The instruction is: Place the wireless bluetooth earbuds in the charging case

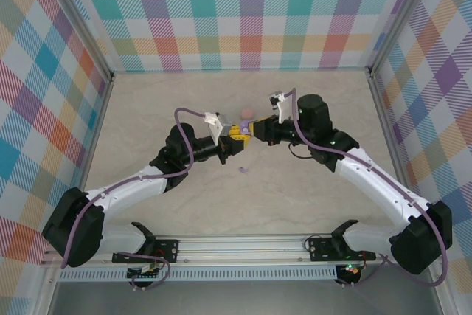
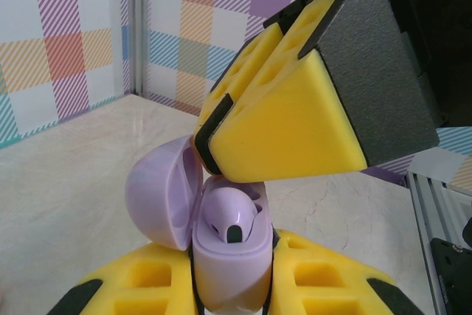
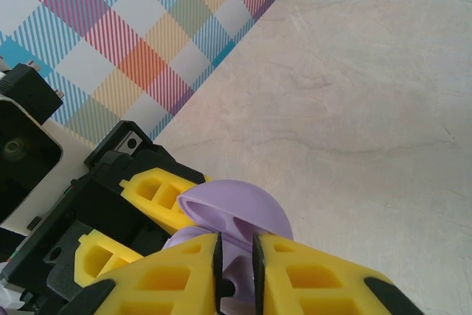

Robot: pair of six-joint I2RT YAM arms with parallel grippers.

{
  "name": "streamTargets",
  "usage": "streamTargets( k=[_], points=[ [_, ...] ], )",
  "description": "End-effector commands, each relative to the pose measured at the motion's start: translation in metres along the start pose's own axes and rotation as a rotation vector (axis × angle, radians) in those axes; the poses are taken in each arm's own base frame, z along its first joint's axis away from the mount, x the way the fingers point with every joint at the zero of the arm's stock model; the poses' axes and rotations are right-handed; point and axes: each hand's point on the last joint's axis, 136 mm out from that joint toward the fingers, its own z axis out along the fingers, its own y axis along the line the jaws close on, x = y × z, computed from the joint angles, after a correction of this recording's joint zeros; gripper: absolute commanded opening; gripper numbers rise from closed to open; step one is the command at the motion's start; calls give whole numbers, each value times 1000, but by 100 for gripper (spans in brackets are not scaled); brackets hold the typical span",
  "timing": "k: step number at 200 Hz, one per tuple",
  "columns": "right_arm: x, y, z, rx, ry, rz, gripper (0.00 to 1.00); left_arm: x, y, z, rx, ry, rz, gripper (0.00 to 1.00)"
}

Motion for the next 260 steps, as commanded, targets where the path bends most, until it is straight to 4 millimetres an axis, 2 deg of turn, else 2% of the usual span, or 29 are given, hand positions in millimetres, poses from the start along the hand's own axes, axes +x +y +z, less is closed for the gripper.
streamTargets(
  k=[1,35,72,97,128,218,260],
  points=[
    [-7,8,-3,-9,-9,-36,24,-26,-11,0,28,-61,40,18],
    [-14,-4,-18,90,-85,-42,26,-19,2,-2,-47,-31,20,18],
    [-8,-33,-29,264,-92,-24,29,-16,9,-11,-89,-12,8,18],
    [10,-55,-24,354,-11,-2,30,-22,7,-20,-91,-13,8,18],
    [38,-67,-10,360,113,25,33,-32,3,-31,-87,-22,3,19],
    [124,-90,39,257,423,163,43,-51,-6,-54,-118,-14,35,20],
    [150,-95,55,235,499,202,47,-53,-8,-63,-139,-7,45,20]
  ],
)
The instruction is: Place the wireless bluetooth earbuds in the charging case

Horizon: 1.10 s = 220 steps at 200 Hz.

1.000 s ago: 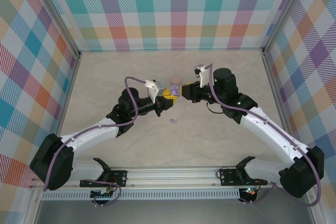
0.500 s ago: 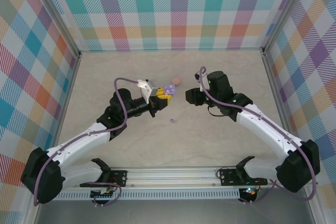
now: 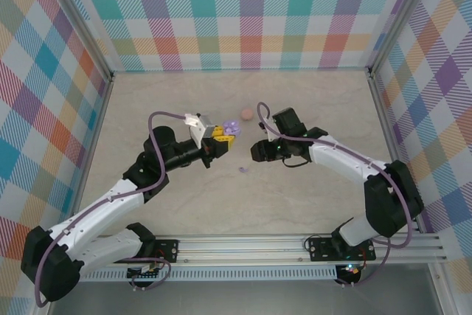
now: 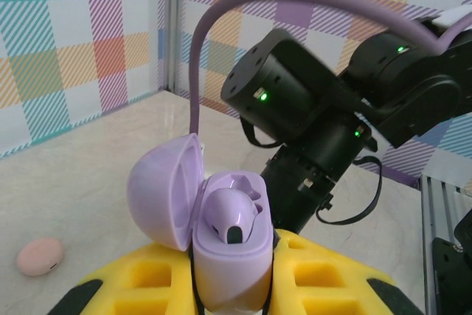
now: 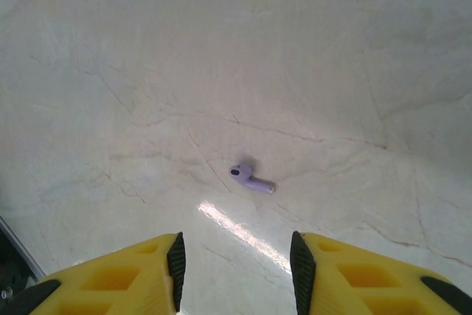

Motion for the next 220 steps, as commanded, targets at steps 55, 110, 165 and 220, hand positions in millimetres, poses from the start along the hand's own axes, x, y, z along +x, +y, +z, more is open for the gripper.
streamTargets(
  k=[55,110,165,220],
  points=[
    [21,9,47,-48,143,-8,50,-19,-1,-25,-57,-22,48,21],
    [26,6,71,31,204,-32,51,-18,-3,-34,-68,-33,49,22],
    [27,-2,84,127,246,-63,51,-18,-4,-36,-70,-39,50,22],
    [33,-9,95,222,295,-111,50,-17,-3,-37,-76,-38,50,22]
  ],
)
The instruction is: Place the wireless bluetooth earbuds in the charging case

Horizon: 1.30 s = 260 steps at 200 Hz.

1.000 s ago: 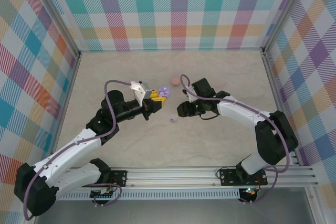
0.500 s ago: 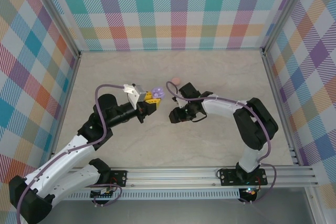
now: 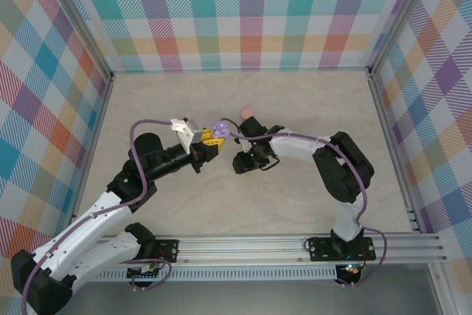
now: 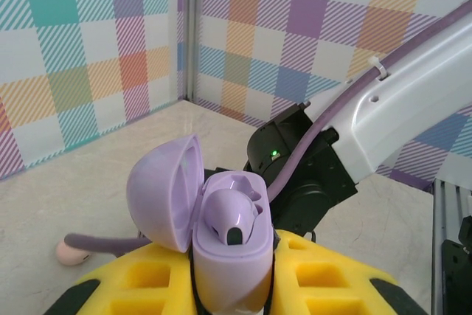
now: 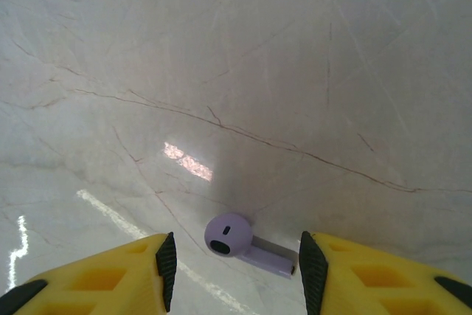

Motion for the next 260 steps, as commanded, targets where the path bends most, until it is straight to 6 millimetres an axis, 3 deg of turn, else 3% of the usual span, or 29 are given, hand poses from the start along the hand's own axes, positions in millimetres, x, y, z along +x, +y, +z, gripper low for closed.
streamTargets(
  k=[1,67,128,187,260],
  points=[
    [3,-6,3,73,33,-32,50,-1,2,-4,-17,-11,14,22],
    [2,-37,-1,264,35,43,40,0,3,-4,-18,-11,12,22],
    [1,-56,-13,309,7,149,40,0,3,-2,-14,-9,11,22],
    [3,-34,-17,187,45,83,45,1,3,1,-7,-7,5,22],
    [12,-43,-8,276,109,49,38,-1,2,4,2,-6,-1,22]
  ],
)
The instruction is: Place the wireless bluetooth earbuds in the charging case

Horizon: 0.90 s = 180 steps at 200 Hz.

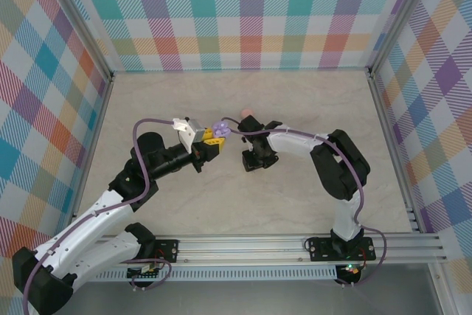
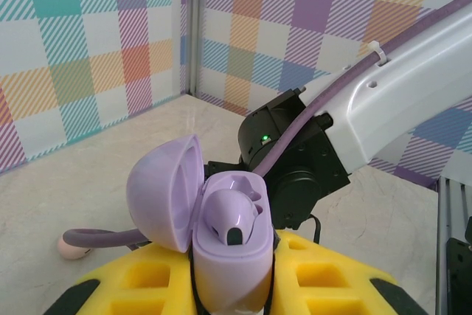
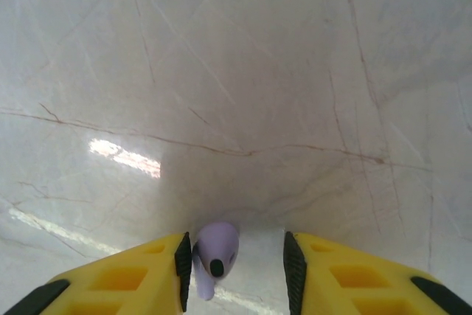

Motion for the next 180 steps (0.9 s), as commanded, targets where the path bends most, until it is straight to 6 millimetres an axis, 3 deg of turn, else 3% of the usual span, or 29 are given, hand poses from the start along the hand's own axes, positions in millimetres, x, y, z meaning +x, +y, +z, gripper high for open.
streamTargets(
  k=[1,92,180],
  points=[
    [4,-2,2,50,42,-33,38,-6,-1,-1,9,-23,7,22],
    [-3,6,11,29,29,-12,40,-5,-1,0,14,-20,2,22],
    [-5,9,22,11,42,15,31,-5,-1,0,13,-22,3,22]
  ],
)
